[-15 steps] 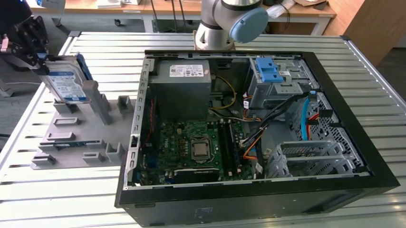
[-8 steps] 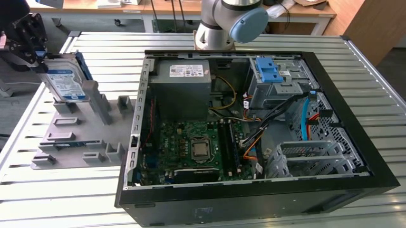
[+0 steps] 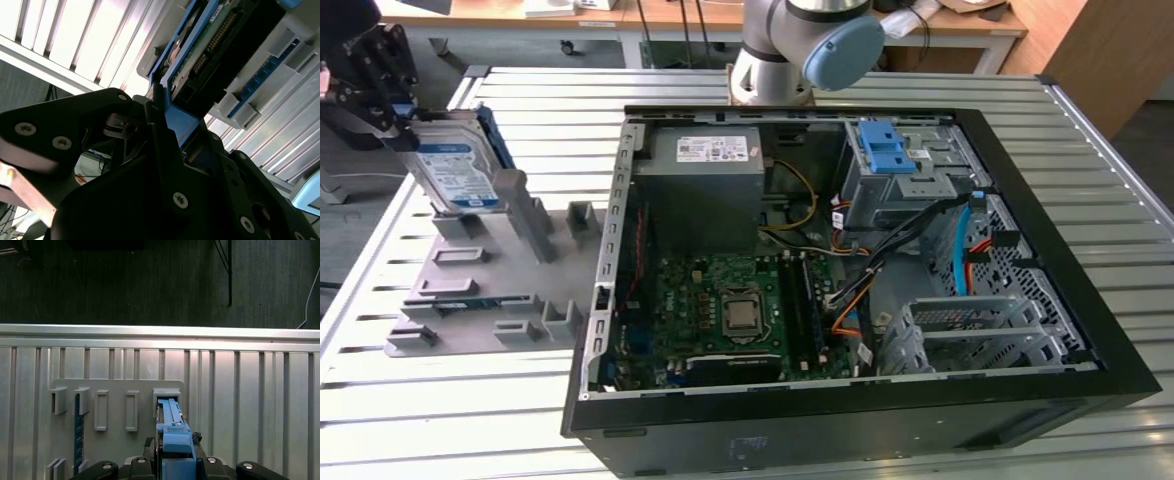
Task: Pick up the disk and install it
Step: 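Pick up the disk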
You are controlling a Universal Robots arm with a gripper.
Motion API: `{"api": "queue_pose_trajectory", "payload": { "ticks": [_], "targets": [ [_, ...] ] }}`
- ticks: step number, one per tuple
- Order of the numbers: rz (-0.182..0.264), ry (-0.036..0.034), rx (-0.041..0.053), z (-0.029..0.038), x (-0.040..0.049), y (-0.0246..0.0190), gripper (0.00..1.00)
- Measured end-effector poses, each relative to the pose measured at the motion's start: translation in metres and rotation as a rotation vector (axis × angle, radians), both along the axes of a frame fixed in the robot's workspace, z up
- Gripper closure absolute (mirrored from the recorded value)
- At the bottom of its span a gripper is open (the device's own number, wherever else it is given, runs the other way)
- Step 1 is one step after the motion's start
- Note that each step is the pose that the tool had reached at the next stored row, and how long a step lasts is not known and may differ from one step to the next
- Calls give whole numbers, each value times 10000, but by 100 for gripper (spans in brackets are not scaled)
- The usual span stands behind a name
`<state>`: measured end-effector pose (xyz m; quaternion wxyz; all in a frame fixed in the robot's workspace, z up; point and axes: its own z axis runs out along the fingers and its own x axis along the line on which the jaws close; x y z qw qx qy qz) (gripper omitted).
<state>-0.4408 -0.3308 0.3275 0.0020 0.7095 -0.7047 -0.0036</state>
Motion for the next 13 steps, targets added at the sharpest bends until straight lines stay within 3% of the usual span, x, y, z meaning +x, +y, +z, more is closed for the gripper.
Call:
{"api": "queue_pose_trajectory", "payload": {
  "ticks": [13],
  "targets": [
    [0, 2, 10, 85, 0, 0, 64]
  ]
}}
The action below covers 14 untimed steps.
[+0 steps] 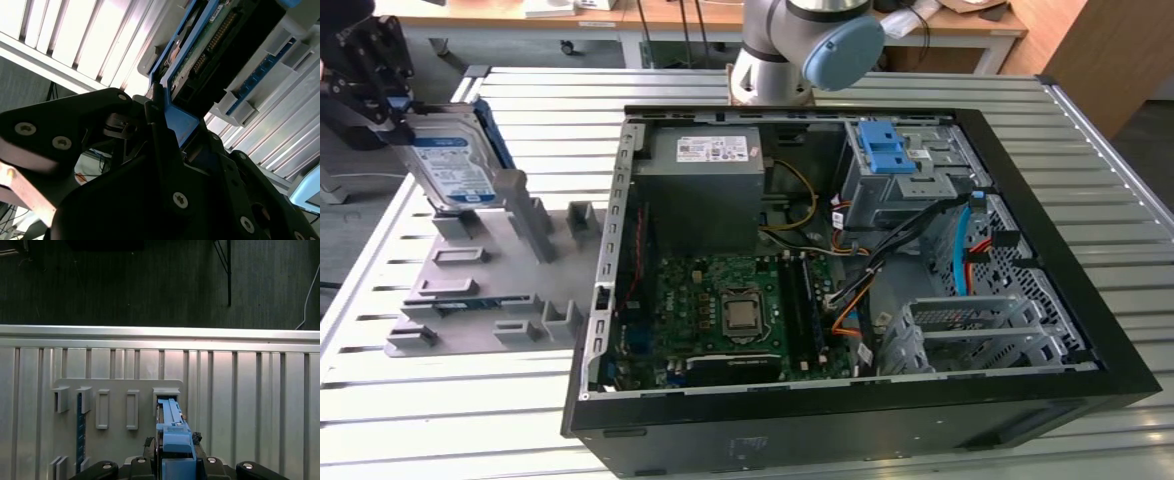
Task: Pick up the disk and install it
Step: 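Pick up the disk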
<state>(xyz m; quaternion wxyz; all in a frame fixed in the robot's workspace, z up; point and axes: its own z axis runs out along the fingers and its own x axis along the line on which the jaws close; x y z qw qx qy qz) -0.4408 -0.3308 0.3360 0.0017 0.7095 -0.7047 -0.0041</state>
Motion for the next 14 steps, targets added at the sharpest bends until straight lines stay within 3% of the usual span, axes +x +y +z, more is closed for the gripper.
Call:
{"api": "queue_pose_trajectory", "payload": {
  "ticks": [14],
  "targets": [
    [0, -1, 21, 137, 0, 0, 64]
  ]
}}
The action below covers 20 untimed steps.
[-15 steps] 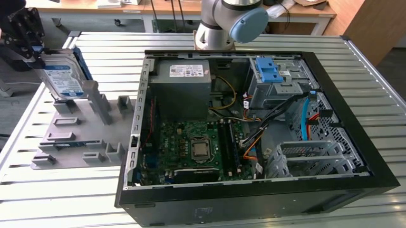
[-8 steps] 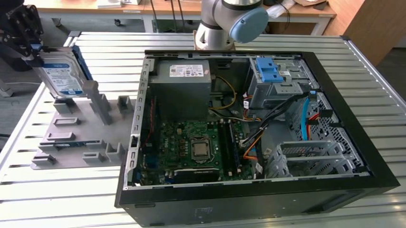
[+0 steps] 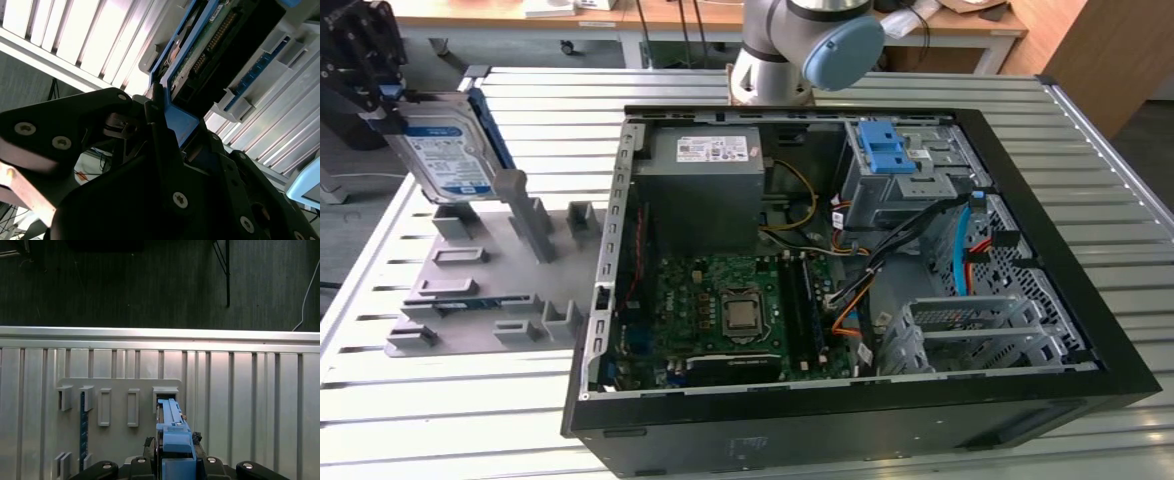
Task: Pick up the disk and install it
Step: 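Pick up the disk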
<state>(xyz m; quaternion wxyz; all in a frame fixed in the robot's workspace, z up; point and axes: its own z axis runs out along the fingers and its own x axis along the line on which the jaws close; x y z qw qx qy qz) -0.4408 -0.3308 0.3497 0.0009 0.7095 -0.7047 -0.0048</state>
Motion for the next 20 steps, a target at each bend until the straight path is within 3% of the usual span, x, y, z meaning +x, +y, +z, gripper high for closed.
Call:
{"api": "queue_pose_trajectory", "payload": {
  "ticks": [20],
  "targets": [
    [0, 0, 0, 81, 0, 0, 64]
  ]
}}
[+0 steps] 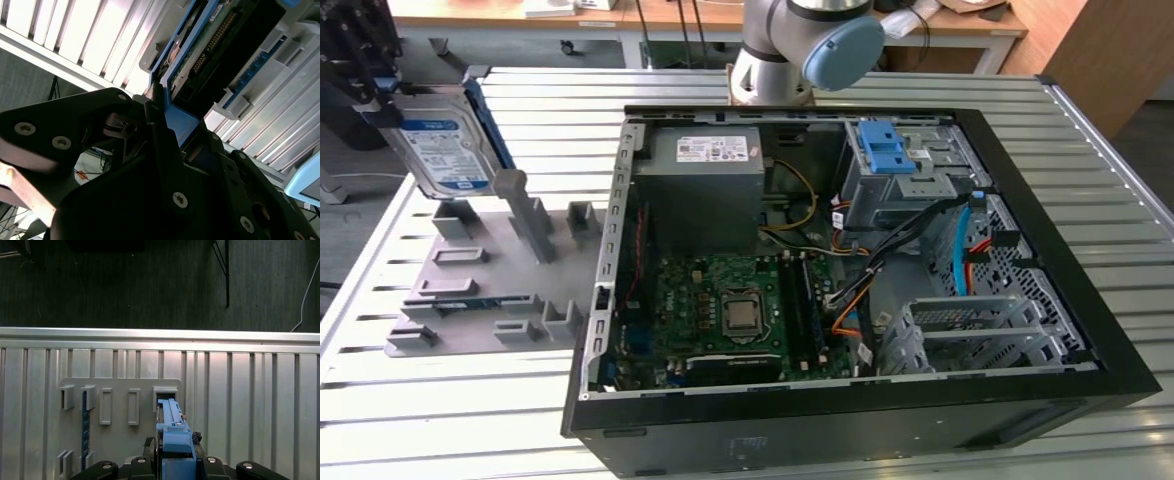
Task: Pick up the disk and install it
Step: 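Pick up the disk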
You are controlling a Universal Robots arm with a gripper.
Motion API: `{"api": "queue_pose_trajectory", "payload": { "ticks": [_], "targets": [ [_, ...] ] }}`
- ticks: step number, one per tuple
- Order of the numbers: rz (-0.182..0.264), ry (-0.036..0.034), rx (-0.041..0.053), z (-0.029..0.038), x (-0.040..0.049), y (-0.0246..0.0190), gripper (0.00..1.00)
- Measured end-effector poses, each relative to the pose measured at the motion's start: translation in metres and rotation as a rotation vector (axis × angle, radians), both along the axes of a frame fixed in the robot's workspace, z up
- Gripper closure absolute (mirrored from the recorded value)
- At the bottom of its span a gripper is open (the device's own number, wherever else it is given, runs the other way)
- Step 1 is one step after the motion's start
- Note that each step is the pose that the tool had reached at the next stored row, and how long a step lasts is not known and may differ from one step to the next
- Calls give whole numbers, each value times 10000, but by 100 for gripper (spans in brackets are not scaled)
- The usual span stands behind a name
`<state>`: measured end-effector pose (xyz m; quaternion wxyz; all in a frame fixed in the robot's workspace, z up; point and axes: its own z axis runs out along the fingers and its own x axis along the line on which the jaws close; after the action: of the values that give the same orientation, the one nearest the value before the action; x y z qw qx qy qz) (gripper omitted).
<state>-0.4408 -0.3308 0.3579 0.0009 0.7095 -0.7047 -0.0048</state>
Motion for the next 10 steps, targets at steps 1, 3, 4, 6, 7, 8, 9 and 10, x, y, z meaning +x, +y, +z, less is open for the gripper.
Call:
{"api": "queue_pose_trajectory", "payload": {
  "ticks": [1, 3, 4, 6, 7, 8, 9, 10],
  "targets": [
    [0, 0, 0, 4, 0, 0, 64],
    [0, -1, 0, 12, 0, 0, 64],
    [0, 0, 0, 16, 0, 0, 64],
    [0, -2, 1, 21, 0, 0, 64],
    [1, -3, 1, 24, -1, 0, 64],
    [1, -3, 0, 27, -1, 0, 64],
    [0, -3, 0, 30, 0, 0, 64],
    [1, -4, 0, 32, -1, 0, 64]
  ]
}}
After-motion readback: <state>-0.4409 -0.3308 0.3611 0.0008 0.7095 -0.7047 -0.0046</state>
